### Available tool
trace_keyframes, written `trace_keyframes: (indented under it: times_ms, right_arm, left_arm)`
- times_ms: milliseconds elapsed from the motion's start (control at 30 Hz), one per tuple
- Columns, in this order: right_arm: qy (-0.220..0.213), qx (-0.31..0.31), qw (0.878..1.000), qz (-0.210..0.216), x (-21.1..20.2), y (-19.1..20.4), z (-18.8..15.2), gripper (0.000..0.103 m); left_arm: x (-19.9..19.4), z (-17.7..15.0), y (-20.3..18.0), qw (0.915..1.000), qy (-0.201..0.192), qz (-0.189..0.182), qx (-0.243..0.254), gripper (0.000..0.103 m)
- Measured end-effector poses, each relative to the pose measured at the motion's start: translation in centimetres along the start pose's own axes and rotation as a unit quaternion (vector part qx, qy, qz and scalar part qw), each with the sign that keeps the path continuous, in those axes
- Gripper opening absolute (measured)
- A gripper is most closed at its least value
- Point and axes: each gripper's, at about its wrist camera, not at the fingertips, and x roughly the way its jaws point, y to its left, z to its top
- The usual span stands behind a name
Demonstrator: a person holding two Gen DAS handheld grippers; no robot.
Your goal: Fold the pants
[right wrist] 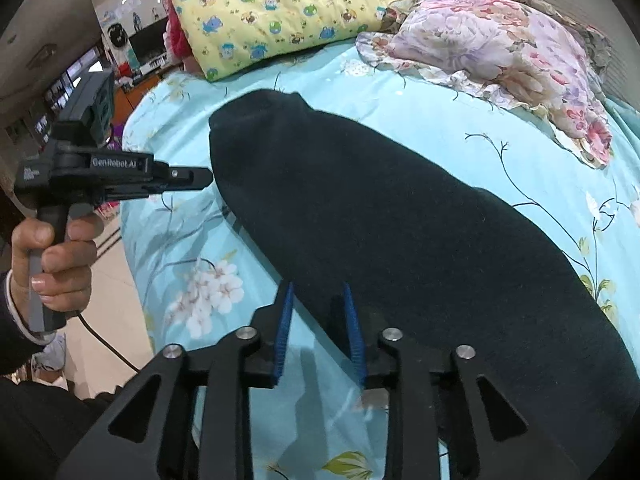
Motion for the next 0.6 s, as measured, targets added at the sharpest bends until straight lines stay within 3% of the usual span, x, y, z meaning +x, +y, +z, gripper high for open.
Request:
trace_keyframes:
  times_ms: [33, 100, 167, 400, 600]
  right_arm:
    - [-0.005, 0.004, 1.000, 0.003, -0.2, -0.1, 0.1, 0.034]
    - [-0.010, 0.012, 1.000, 0.005, -0.5, -0.3, 0.2, 0.036]
    - [-0.015, 0.023, 1.000, 0.008, -0.7, -0.7, 0.3, 0.036]
    - [-0.035, 0.082, 0.996, 0.008, -1.6, -3.3, 0.5, 0.040]
    - [-0.069, 0.153, 0.986, 0.004, -2.4, -7.1, 1.8, 0.040]
  left_arm:
    - [-0.1, 0.1, 0.2, 1.0000, 0.001, 0.001, -0.005, 0.036]
    - [-0.2, 0.4, 0.4, 0.9999, 0.001, 0.001, -0.013, 0.042]
    - [-0.3, 0.6, 0.6, 0.9997, 0.004, 0.002, -0.025, 0.058]
    - [-0.1, 1.6, -0.3, 0.9992, 0.009, 0.007, -0.038, 0.063]
    - [0.3, 3.4, -0.8, 0.9984, -0.008, 0.038, -0.042, 0.064]
